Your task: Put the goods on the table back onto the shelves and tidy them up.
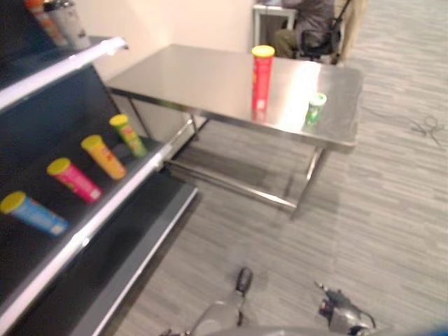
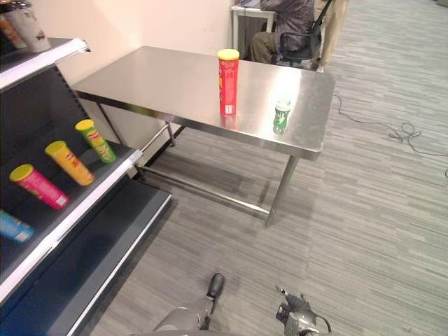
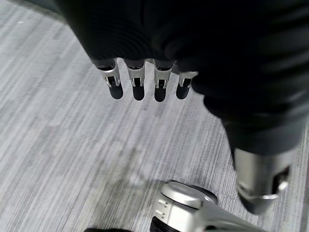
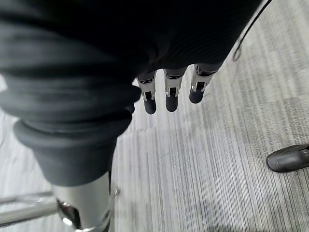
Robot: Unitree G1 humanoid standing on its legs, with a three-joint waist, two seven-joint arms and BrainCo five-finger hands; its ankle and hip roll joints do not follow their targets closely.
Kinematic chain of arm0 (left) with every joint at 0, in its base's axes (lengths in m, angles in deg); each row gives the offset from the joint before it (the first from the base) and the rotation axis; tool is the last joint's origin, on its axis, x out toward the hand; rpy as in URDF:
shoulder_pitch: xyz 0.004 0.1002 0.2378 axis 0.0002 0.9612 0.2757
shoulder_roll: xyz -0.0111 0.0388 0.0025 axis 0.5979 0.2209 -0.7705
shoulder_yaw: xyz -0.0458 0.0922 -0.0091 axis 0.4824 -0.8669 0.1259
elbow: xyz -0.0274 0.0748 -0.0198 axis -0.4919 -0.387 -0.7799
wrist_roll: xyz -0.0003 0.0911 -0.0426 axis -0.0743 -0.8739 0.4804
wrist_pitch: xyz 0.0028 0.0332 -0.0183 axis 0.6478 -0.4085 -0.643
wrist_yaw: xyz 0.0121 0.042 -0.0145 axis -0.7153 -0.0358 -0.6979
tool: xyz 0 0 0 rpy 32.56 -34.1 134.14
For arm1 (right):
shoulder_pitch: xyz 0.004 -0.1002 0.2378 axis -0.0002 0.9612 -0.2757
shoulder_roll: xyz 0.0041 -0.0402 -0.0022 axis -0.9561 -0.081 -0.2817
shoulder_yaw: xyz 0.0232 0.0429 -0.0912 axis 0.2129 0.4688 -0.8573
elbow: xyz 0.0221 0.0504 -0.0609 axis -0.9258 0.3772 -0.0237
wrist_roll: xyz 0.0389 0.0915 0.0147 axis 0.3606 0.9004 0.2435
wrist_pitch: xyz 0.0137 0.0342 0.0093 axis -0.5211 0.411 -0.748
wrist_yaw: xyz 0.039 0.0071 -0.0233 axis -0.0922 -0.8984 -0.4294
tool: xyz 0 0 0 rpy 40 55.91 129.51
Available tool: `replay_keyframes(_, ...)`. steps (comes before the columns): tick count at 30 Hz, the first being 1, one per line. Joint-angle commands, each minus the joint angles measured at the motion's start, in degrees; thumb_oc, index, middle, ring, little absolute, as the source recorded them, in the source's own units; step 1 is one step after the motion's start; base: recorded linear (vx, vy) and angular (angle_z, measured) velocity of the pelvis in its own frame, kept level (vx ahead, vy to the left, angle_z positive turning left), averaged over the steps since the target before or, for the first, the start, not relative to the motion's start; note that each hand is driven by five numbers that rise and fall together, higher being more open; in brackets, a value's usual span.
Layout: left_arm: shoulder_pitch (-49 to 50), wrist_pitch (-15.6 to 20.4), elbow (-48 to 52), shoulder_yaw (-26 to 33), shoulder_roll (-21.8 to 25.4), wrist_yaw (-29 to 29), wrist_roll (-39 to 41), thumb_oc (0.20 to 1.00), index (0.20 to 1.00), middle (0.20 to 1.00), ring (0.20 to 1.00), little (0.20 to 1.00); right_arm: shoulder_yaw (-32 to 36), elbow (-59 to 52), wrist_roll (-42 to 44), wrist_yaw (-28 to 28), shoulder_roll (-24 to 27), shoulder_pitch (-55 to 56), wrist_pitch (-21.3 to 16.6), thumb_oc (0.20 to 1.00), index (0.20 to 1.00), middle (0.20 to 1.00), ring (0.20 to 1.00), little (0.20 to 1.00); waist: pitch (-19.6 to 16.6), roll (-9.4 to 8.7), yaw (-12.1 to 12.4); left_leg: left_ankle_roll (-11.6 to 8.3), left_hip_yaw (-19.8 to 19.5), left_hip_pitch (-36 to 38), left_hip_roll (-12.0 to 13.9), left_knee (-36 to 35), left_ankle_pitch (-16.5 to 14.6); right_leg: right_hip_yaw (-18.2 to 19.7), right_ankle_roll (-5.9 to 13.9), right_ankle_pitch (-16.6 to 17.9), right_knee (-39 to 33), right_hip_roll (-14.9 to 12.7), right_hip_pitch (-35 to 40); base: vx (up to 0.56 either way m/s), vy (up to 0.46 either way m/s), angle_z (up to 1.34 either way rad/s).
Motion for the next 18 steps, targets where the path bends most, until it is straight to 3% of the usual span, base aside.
replay_keyframes(1,-0.1,-0.2,-2.6,1.1,-0.2,0.1,1.0,1.0,1.0,1.0,1.0,1.0,-0.2,-0.9,-3.9,-0.9,-1.1,2.1,0.7,1.0,1.0,1.0,1.0,1.0,-1.1,0.91,3.8,1.88,0.1,-1.1,-1.9,-0.4,6.0,1.2,3.42,0.1,2.4,1.0,-0.4,0.39,0.312,-1.2)
replay_keyframes(3,0.3,-0.1,-2.9,1.3,0.0,-0.1,0.6,1.0,1.0,1.0,1.0,1.0,0.2,-0.7,-4.3,-0.7,-1.3,2.7,0.9,1.0,1.0,1.0,1.0,1.0,-1.8,0.46,3.9,2.0,0.2,-0.1,-1.9,-0.2,6.8,1.0,3.77,-0.1,3.2,-0.2,0.0,0.32,0.266,-0.73)
replay_keyframes(4,0.4,-0.2,-3.6,1.4,0.2,-0.3,-1.0,1.0,1.0,1.0,1.0,1.0,0.5,0.2,-5.4,-1.3,-1.6,3.6,1.3,1.0,1.0,1.0,1.0,1.0,-3.6,-0.65,3.5,2.71,1.0,2.5,-1.9,-0.7,5.5,0.7,5.45,1.1,6.8,-2.2,-1.4,0.38,0.3,-0.39)
replay_keyframes(6,0.2,-0.1,-3.2,0.9,0.9,-0.5,-2.0,1.0,1.0,1.0,1.0,1.0,-0.3,0.0,-6.6,-1.9,-1.8,3.6,1.5,1.0,1.0,1.0,1.0,1.0,-4.7,-1.17,3.2,3.55,1.8,5.2,-2.0,-0.9,4.0,-0.5,7.75,3.7,13.5,-4.4,-4.2,0.37,0.317,-0.42)
replay_keyframes(8,-0.5,0.1,-2.2,0.0,1.4,-0.6,-2.2,1.0,1.0,1.0,1.0,1.0,-0.2,0.0,-6.8,-1.7,-1.8,3.5,1.6,1.0,1.0,1.0,1.0,1.0,-4.2,-1.01,2.1,5.2,1.7,8.3,-2.7,-0.9,2.3,-2.3,8.75,9.5,23.6,-6.9,-9.0,0.22,0.291,-0.48)
replay_keyframes(11,-1.8,-0.1,-1.1,-1.3,2.3,-0.6,-2.5,1.0,1.0,1.0,1.0,1.0,-0.1,0.8,-7.1,-1.1,-1.9,3.1,2.0,1.0,1.0,1.0,1.0,1.0,-3.2,0.93,0.3,7.52,1.7,11.9,-2.7,-0.9,-0.3,-6.2,8.26,16.3,38.0,-10.5,-14.8,0.17,0.328,-0.3)
replay_keyframes(13,-2.5,-0.3,-0.8,-2.3,2.8,-0.7,-3.7,1.0,1.0,1.0,1.0,1.0,-0.9,0.4,-7.0,-1.4,-2.4,3.5,2.2,1.0,1.0,1.0,1.0,1.0,-2.6,2.44,-1.0,8.26,1.4,14.1,-1.9,-0.9,-1.6,-8.1,7.47,15.4,44.6,-12.2,-18.9,0.15,0.245,0.02)
replay_keyframes(15,-2.7,-0.2,-0.5,-2.3,2.9,-0.5,-3.9,1.0,1.0,1.0,1.0,1.0,-0.9,-0.1,-6.6,-1.5,-2.5,4.0,2.1,1.0,1.0,1.0,1.0,1.0,-2.5,2.5,-1.4,8.28,1.6,14.8,-1.8,-0.9,-2.2,-8.9,7.14,13.4,45.0,-12.8,-20.3,0.13,0.084,0.13)
replay_keyframes(16,-3.1,0.0,-0.2,-2.4,3.0,-0.6,-3.6,1.0,1.0,1.0,1.0,1.0,-0.6,-0.4,-6.1,-1.5,-2.3,4.2,1.9,1.0,1.0,1.0,1.0,1.0,-2.2,2.53,-1.9,7.85,1.9,15.4,-1.3,-0.9,-2.7,-10.0,6.65,11.1,42.0,-12.5,-21.2,0.2,0.009,0.28)
replay_keyframes(18,-4.3,0.5,0.3,-3.0,3.0,-0.8,-3.1,1.0,1.0,1.0,1.0,1.0,0.3,-0.7,-5.3,-0.9,-1.5,3.7,1.6,1.0,1.0,1.0,1.0,1.0,-1.7,2.16,-2.6,6.95,2.1,15.6,-0.7,-0.9,-3.5,-11.7,7.02,8.2,29.4,-11.0,-21.5,0.17,-0.083,0.52)
